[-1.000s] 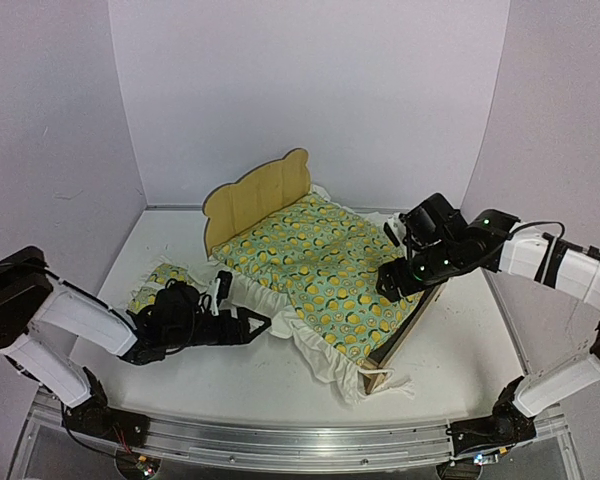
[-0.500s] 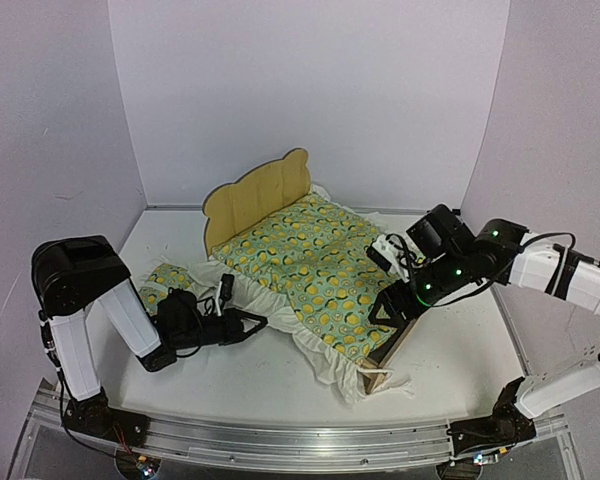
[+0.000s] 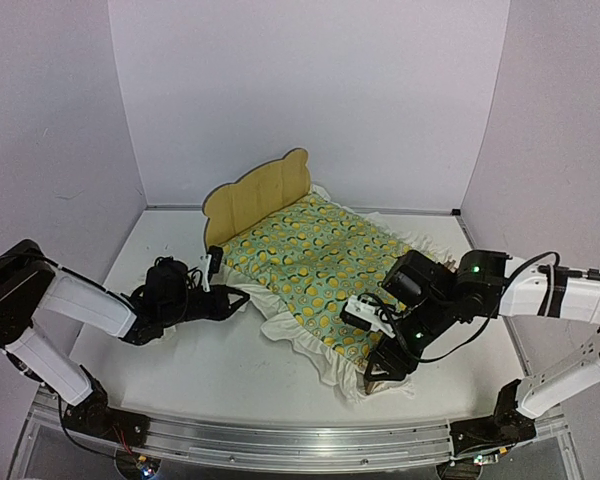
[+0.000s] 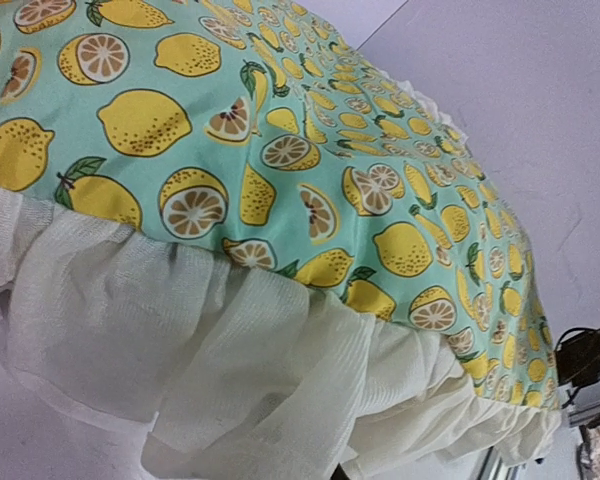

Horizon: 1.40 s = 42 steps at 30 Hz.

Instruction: Set up the pet bed

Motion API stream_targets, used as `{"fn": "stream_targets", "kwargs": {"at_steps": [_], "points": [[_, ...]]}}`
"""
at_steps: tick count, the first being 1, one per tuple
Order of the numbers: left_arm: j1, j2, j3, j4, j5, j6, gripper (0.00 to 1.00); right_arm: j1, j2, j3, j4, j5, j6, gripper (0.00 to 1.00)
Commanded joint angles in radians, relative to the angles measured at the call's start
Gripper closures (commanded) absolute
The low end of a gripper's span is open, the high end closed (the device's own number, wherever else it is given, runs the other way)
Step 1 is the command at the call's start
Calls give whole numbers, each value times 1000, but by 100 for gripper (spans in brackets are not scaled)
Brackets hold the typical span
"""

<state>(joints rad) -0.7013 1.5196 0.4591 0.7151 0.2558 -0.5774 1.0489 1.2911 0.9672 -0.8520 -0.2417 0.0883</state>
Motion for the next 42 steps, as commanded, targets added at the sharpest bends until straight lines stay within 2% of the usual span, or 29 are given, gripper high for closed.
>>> {"fn": "stream_targets", "kwargs": {"at_steps": [1, 4, 6, 9, 12, 14, 17, 19, 21, 24, 26, 29, 30, 32, 35, 38, 42], "points": [[1, -82, 82, -266, -75, 165, 87, 42, 14, -16, 48, 45, -58, 45], [0, -101, 147, -475, -128, 207, 58, 62, 17, -37, 91, 86, -70, 49], [0, -144, 145, -558, -142, 217, 48, 67, 18, -50, 119, 109, -74, 52], [-6, -295, 63, -572, -115, 221, 37, 68, 31, -59, 148, 162, -71, 58], [-38, -494, -19, -568, -97, 252, 33, 68, 54, -56, 177, 215, -38, 74], [-65, -616, -60, -564, -89, 268, 32, 67, 55, -37, 199, 299, 34, 99], [-156, -731, -96, -507, -137, 271, 31, 50, 88, 59, 210, 390, 124, 100], [-229, -730, -99, -437, -168, 270, 30, 3, 158, 142, 176, 392, 134, 100], [-275, -667, -81, -365, -162, 266, 30, -46, 238, 200, 164, 411, 120, 100], [-341, -476, -1, -295, -157, 275, 28, -110, 355, 296, 170, 415, 54, 100], [-401, -363, 66, -280, -173, 295, 29, -138, 437, 369, 176, 398, 33, 93], [-444, -258, 125, -215, -155, 309, 31, -160, 506, 507, 89, 382, 86, 63], [-452, -240, 130, -184, -155, 314, 30, -166, 517, 550, 34, 356, 123, 56], [-458, -208, 137, -126, -169, 329, 27, -171, 514, 594, -54, 291, 193, 54], [-469, -142, 148, -42, -194, 418, 25, -171, 409, 502, -63, 155, 271, 50], [-470, -55, 211, -25, -178, 492, 24, -170, 308, 419, -77, 24, 287, 46], [-470, 56, 298, -24, -176, 533, 24, -135, 185, 318, -148, 105, 249, 39]]}}
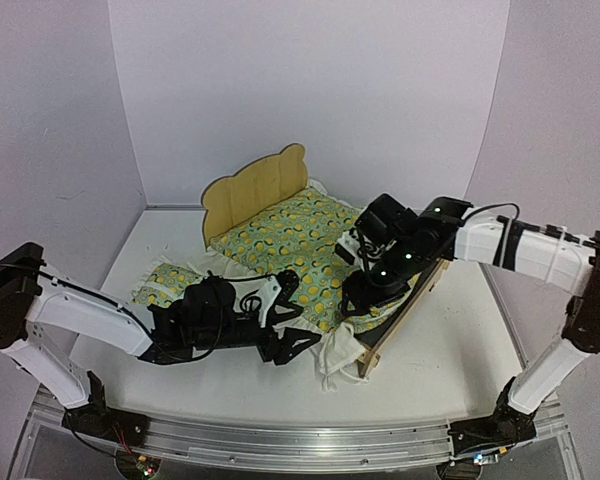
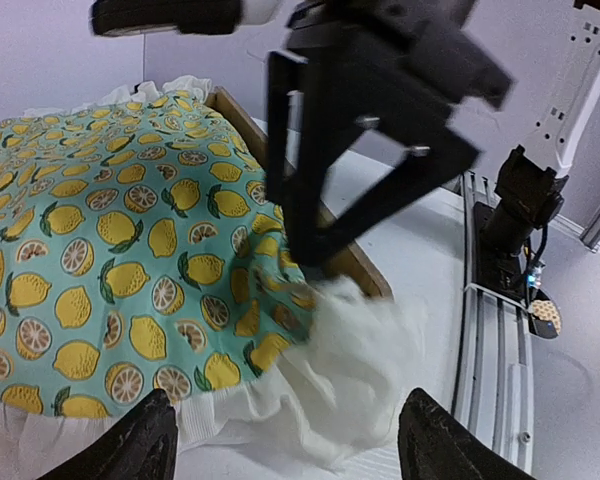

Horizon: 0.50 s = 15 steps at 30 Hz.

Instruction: Set up the pet bed

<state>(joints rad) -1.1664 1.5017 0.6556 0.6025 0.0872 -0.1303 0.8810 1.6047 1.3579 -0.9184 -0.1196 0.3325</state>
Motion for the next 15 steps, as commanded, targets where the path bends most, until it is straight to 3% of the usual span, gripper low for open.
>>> {"fn": "stream_targets", "kwargs": {"at_steps": [1, 8, 11, 15], "points": [[-5, 94, 114, 92, 8, 89, 23, 51, -149, -98, -83, 5, 3, 39], [-19, 171, 161, 96, 119, 129, 18, 120, -290, -252, 33, 101, 119, 45], [-69, 182, 146, 87, 21, 129, 19, 121, -364, -274, 37, 144, 116, 48], [-163, 228, 129, 89, -196, 173, 17, 135, -417, -341, 110, 72, 105, 51]]}}
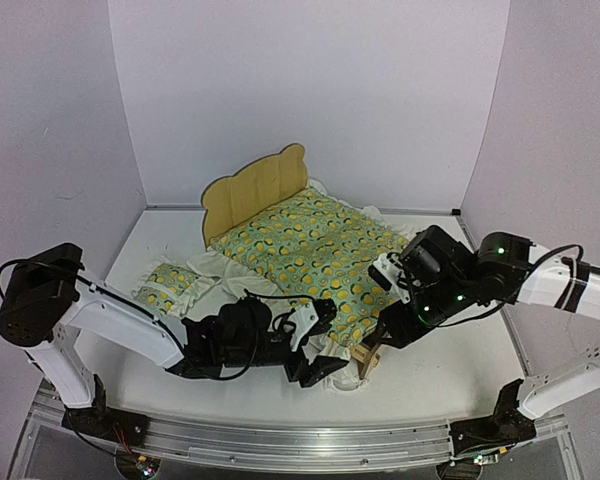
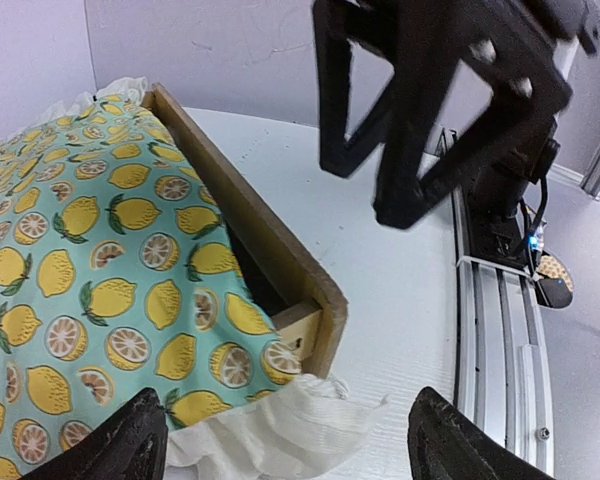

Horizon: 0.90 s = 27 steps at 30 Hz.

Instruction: Set up the pet bed

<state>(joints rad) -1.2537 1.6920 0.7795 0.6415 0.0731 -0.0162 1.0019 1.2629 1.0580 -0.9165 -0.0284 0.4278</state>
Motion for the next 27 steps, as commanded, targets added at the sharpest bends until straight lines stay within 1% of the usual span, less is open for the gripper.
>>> {"fn": "stream_targets", "kwargs": {"at_steps": [1, 3, 4, 6, 7, 9, 10, 12, 14, 15, 16, 18, 20, 22, 25, 27], "points": [[-85, 61, 12, 50, -227, 62, 17, 36, -75, -64, 132, -31, 7, 51], [-88, 110, 36, 49, -306, 69, 19, 98, -68, -107, 188, -31, -5, 50], [-89, 134, 49, 48, -338, 81, 23, 124, -67, -134, 228, -24, -8, 49], [-81, 160, 73, 44, -390, 96, 39, 160, -62, -193, 293, -8, -22, 48], [-73, 159, 76, 41, -396, 103, 47, 178, -58, -210, 315, 20, -34, 48], [-58, 136, 63, 40, -400, 100, 64, 195, -42, -250, 377, 21, -64, 48], [-50, 125, 52, 38, -394, 98, 70, 196, -23, -264, 403, 21, -71, 49], [-37, 97, 33, 36, -385, 99, 85, 198, 28, -287, 459, 16, -88, 53], [-22, 78, 21, 33, -364, 93, 96, 199, 81, -298, 508, 26, -103, 57], [-18, 68, 15, 31, -345, 93, 99, 200, 98, -304, 524, 54, -112, 58], [-15, 55, 6, 32, -328, 94, 100, 199, 111, -305, 549, 68, -124, 57], [-14, 32, -8, 32, -311, 92, 100, 199, 140, -302, 603, 85, -162, 56], [-6, 15, -17, 28, -287, 87, 100, 199, 167, -319, 695, 99, -185, 58], [2, 3, -19, 23, -275, 80, 100, 202, 202, -323, 759, 168, -180, 60], [15, 2, -17, 17, -265, 70, 100, 214, 259, -337, 839, 230, -202, 62], [18, 6, -14, 13, -267, 70, 100, 217, 284, -360, 887, 256, -196, 59]]}}
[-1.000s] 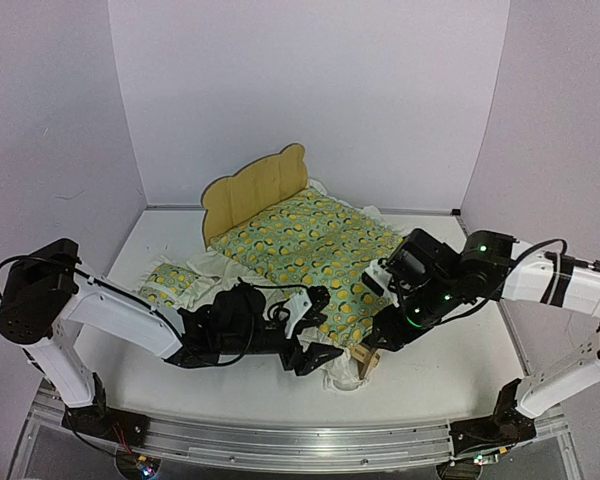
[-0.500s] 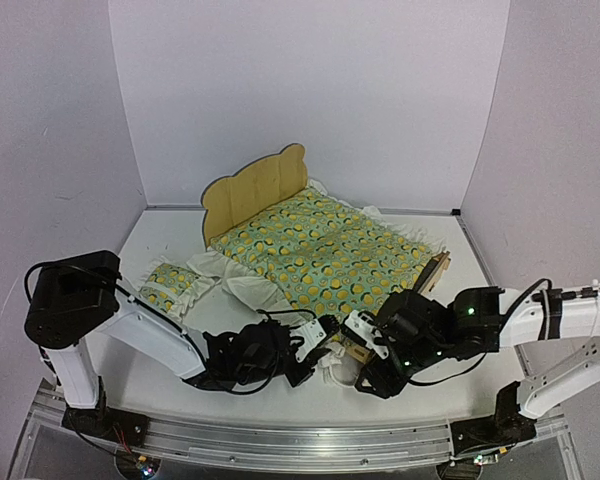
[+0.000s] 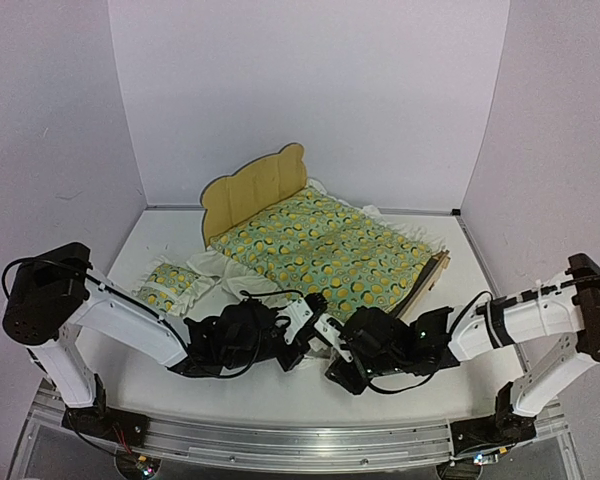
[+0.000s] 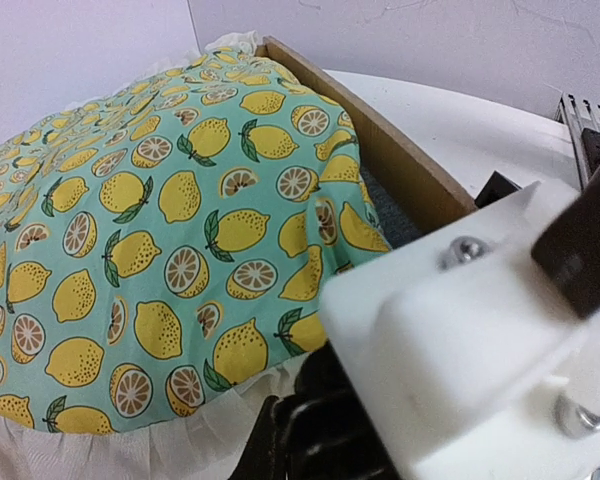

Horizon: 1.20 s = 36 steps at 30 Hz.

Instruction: Set up the pet bed

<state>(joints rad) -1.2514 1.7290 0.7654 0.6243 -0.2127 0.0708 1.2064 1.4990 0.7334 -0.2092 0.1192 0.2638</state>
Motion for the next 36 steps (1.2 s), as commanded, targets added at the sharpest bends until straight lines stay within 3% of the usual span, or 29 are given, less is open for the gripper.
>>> {"fn": "stream_targets", "kwargs": {"at_steps": [1, 8, 16, 18, 21, 23, 31, 36], "points": [[19, -32, 0, 28, 18, -19, 100, 16, 53, -49, 196, 114, -30, 57], [34, -43, -8, 18, 27, -35, 100, 43, 95, -125, 311, 201, -22, 48], [35, -46, 0, 8, 31, -36, 100, 71, 168, -151, 374, 380, -14, 47], [37, -45, 3, 7, 33, -36, 100, 73, 181, -144, 392, 382, -21, 59], [37, -41, 6, 3, 34, -38, 100, 80, 165, -135, 367, 386, -9, 85], [37, -39, 10, 0, 35, -39, 100, 87, 120, -120, 304, 374, 7, 100], [46, -39, 25, -16, 43, -42, 100, 61, -150, 72, -194, -48, 218, 100], [54, -52, 36, -32, 20, -62, 100, -5, -200, 216, -392, -112, 223, 100]]}}
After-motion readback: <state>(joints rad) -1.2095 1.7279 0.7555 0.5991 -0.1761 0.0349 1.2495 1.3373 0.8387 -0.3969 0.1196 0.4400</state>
